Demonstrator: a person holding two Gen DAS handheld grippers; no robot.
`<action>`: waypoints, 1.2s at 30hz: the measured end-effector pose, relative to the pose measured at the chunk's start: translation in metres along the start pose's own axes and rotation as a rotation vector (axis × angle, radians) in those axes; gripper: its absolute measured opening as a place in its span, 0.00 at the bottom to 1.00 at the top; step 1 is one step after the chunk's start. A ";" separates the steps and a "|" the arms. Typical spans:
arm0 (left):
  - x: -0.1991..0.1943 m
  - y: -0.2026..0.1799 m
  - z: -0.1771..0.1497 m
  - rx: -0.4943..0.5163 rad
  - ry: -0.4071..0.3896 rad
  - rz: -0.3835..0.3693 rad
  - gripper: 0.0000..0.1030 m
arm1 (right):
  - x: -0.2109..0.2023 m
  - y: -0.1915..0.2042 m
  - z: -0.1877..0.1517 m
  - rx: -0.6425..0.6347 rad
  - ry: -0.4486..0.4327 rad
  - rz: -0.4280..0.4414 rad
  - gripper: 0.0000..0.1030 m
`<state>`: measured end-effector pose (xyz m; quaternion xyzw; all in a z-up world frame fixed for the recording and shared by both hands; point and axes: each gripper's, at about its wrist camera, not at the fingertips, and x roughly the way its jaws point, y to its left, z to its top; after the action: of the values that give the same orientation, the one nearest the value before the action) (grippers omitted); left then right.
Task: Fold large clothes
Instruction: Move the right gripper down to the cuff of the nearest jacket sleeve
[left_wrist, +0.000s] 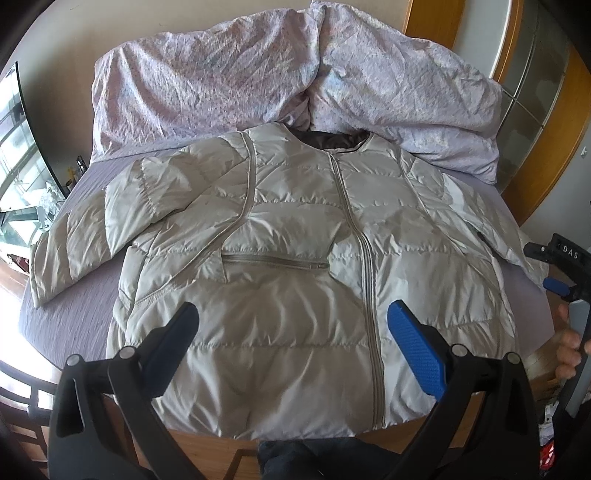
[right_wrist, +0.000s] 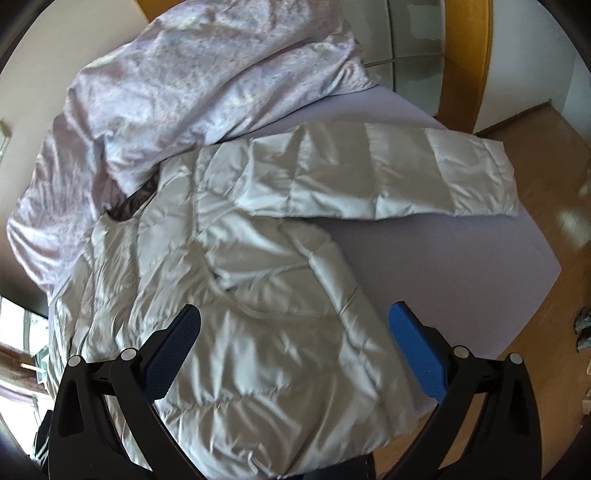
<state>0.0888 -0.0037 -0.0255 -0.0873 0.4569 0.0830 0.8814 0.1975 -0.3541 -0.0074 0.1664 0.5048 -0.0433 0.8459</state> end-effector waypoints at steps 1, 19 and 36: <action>0.002 0.000 0.002 -0.002 0.002 0.006 0.98 | 0.002 -0.005 0.006 0.011 -0.005 -0.009 0.99; 0.029 -0.009 0.024 -0.012 0.033 0.082 0.98 | 0.044 -0.157 0.082 0.298 -0.045 -0.344 0.99; 0.037 -0.015 0.026 -0.018 0.053 0.140 0.98 | 0.071 -0.267 0.097 0.522 0.040 -0.376 0.90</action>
<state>0.1333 -0.0104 -0.0398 -0.0649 0.4842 0.1461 0.8602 0.2487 -0.6303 -0.0906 0.2822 0.5149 -0.3235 0.7420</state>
